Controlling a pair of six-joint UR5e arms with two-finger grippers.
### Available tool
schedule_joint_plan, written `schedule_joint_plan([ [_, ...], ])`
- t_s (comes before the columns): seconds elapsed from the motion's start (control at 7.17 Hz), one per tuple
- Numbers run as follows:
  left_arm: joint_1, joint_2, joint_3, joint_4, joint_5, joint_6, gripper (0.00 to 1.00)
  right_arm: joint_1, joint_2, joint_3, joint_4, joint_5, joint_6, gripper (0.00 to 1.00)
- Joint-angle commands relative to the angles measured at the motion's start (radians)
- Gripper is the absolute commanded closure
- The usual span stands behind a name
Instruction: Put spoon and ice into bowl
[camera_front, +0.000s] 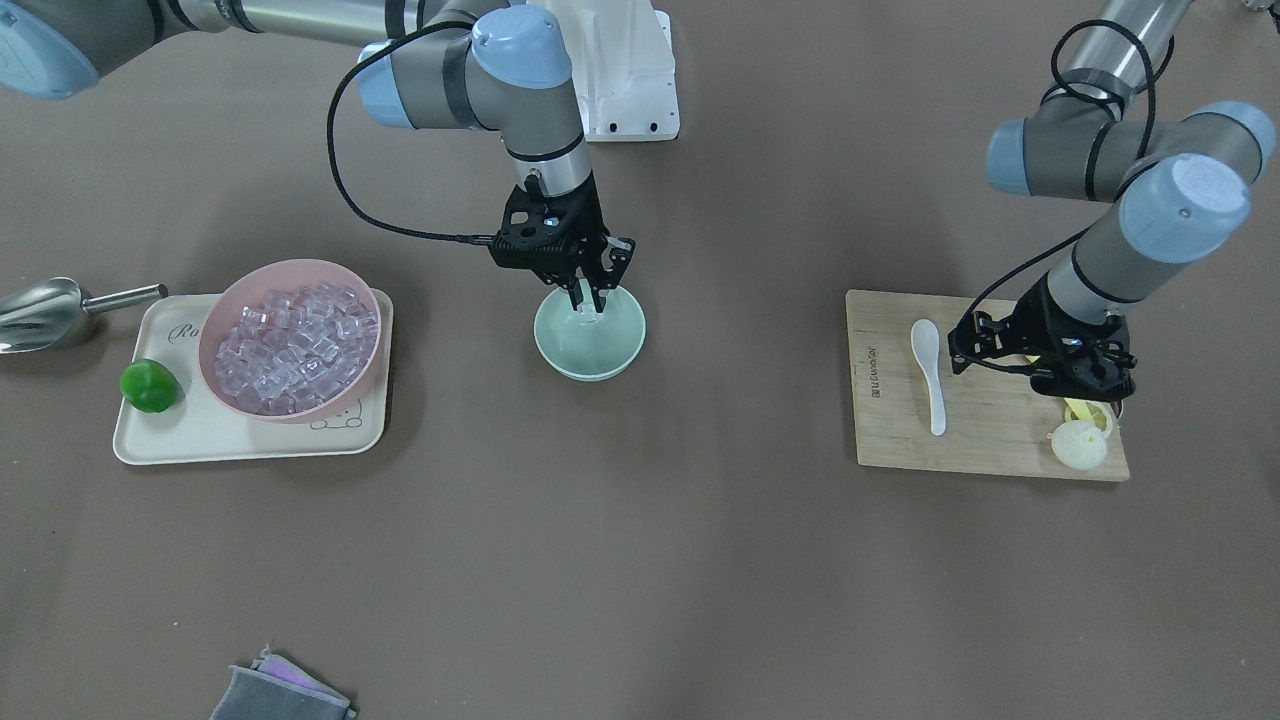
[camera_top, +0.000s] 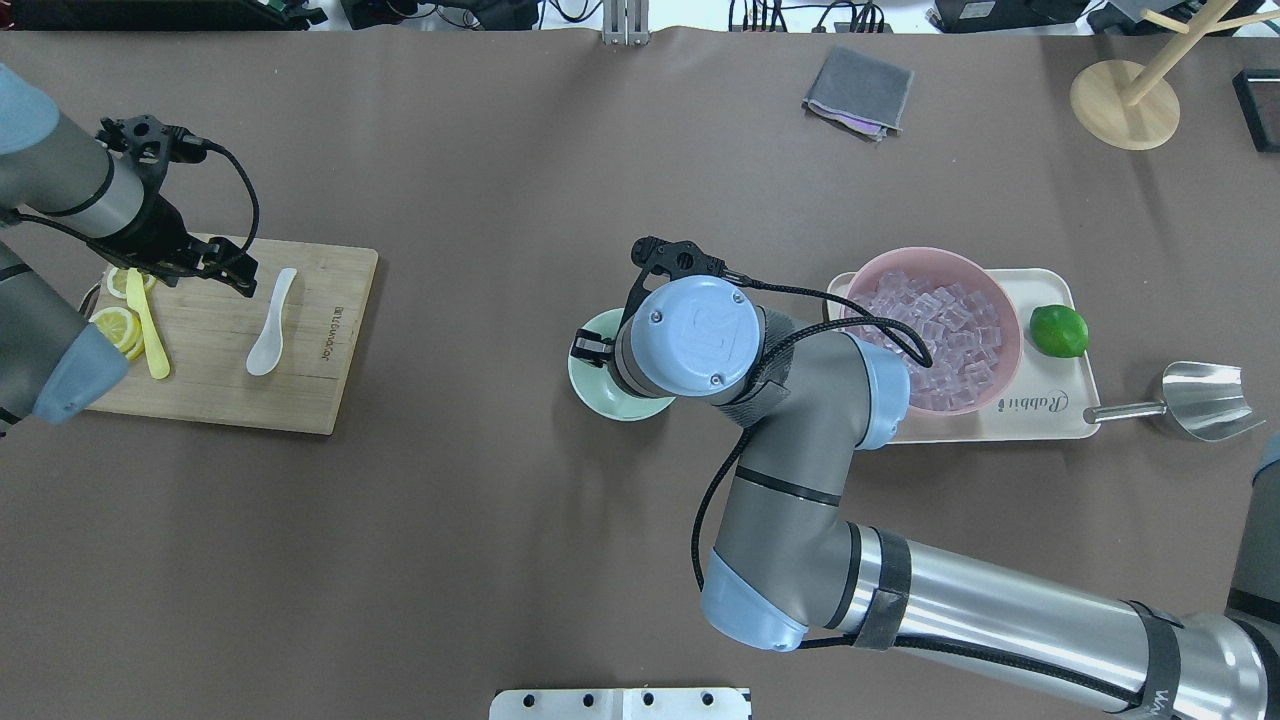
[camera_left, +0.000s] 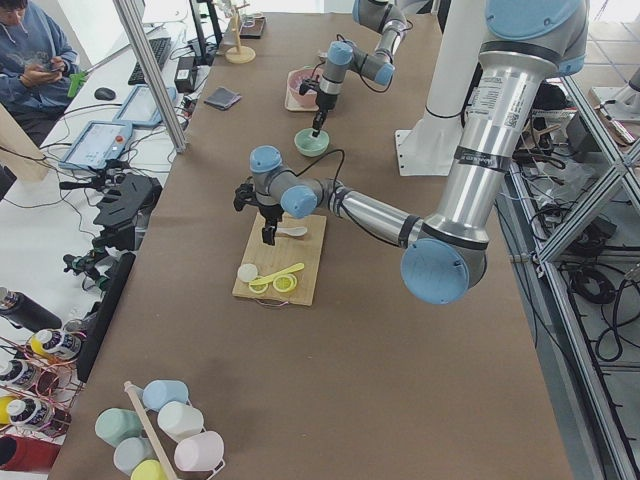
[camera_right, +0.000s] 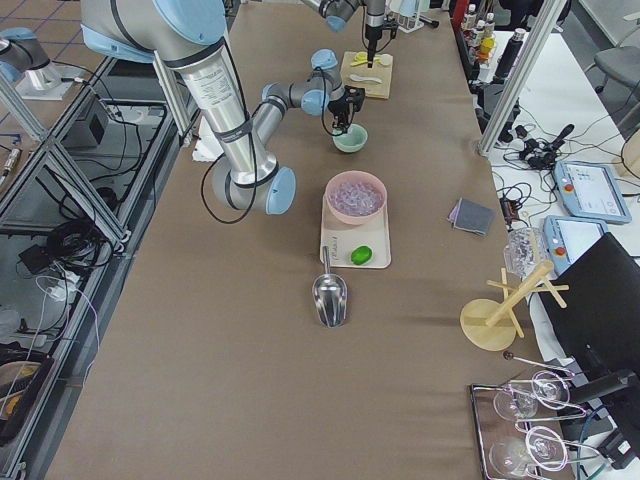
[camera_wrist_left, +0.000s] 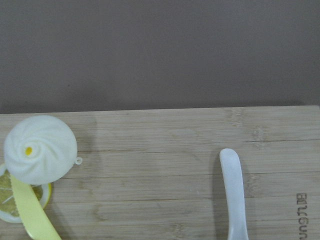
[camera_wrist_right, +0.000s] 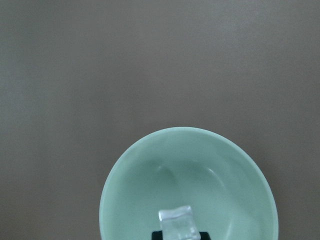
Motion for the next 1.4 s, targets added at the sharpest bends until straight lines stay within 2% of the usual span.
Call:
schedule_joint_plan([
  [0.0,0.049,-0.010,0.030,-0.009,0.029,-0.017,0.08,0.023,-0.003,0.013,0.002,0.000,-0.011,0.00],
  [0.14,0.062,-0.013,0.043,-0.033,0.029,-0.031,0.16,0.046,-0.003,0.013,0.002,0.005,-0.031,0.00],
  [0.28,0.081,-0.017,0.040,-0.039,0.029,-0.073,0.22,0.071,-0.022,0.033,0.000,0.050,-0.040,0.00],
  [0.42,0.095,-0.026,0.043,-0.040,0.029,-0.084,0.31,0.082,-0.079,0.097,0.000,0.067,-0.057,0.00],
  [0.56,0.097,-0.026,0.043,-0.040,0.029,-0.084,0.55,0.082,-0.098,0.113,0.000,0.068,-0.065,0.00],
  [0.7,0.097,-0.028,0.041,-0.040,0.029,-0.084,0.85,0.082,-0.104,0.114,0.000,0.068,-0.065,0.00],
  [0.84,0.097,-0.037,0.041,-0.038,0.029,-0.086,1.00,0.082,-0.108,0.117,0.000,0.068,-0.065,0.00],
  [1.12,0.095,-0.063,0.028,-0.036,0.020,-0.091,1.00,0.084,-0.131,0.148,0.000,0.072,-0.065,0.00],
  [1.26,0.095,-0.106,0.009,-0.030,0.016,-0.130,1.00,0.097,-0.188,0.218,-0.006,0.099,-0.066,0.00],
])
